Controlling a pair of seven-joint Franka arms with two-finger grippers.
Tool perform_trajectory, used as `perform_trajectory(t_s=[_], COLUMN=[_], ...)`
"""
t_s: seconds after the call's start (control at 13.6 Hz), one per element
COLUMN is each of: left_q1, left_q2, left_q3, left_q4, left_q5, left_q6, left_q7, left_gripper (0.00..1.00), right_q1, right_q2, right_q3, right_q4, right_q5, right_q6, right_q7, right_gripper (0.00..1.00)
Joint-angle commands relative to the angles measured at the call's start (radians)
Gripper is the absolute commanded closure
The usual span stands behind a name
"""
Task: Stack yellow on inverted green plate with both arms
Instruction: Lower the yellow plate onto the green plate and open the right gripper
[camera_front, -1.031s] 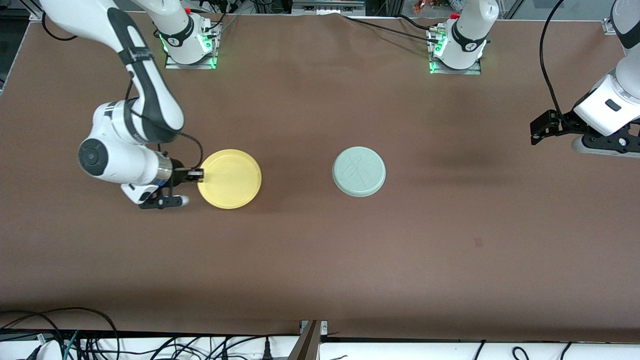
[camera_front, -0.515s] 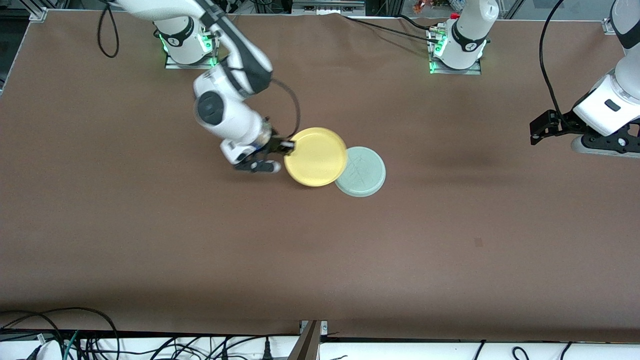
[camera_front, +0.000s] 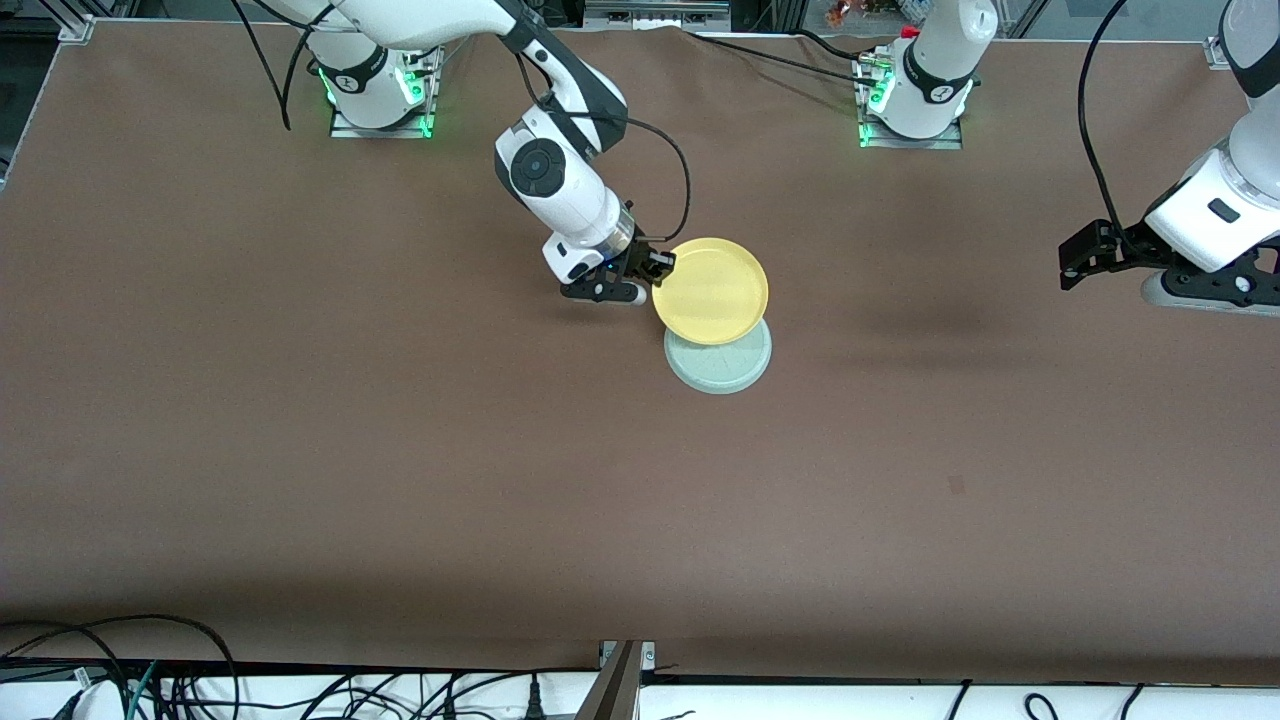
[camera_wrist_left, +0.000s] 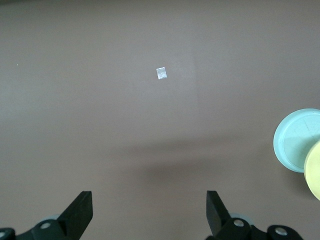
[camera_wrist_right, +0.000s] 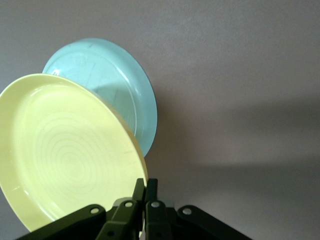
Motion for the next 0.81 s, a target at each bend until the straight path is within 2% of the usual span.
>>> perform_trajectory(t_s=[0.0, 0.15, 0.52, 0.59, 0.66, 0.74], left_q1=[0.001, 0.001, -0.002, 0.0, 0.0, 0.0], left_q2=[0.003, 0.003, 0.003, 0.003, 0.003, 0.003], left_q3=[0.001, 0.001, -0.004, -0.002, -0.004, -0.004], left_q4=[0.01, 0.01, 0.011, 0.011, 0.011, 0.011], left_q5=[-0.028, -0.028, -0.026, -0.026, -0.026, -0.026], left_q6=[0.0, 0.0, -0.021, -0.021, -0.021, -0.021], left_q7=[0.011, 0.012, 0.012, 0.012, 0.012, 0.012], left_gripper=[0.0, 0.0, 0.0, 0.0, 0.0, 0.0], right_q1=[0.087, 0.124, 0.128, 0.13, 0.13, 0.128], right_q2=[0.073, 0.108, 0.157, 0.159, 0.159, 0.159], right_q3=[-0.085, -0.119, -0.123, -0.126, -0.13, -0.13], right_q4=[0.086, 0.113, 0.171, 0.172, 0.171, 0.172], right_q5=[-0.003, -0.001, -0.001, -0.003, -0.003, -0.003], right_q6=[0.03, 0.049, 0.053, 0.053, 0.053, 0.053], right_q7=[0.028, 0.038, 0.054, 0.054, 0.052, 0.052], right_gripper=[1.0, 1.0, 1.0, 0.92, 0.7, 0.53])
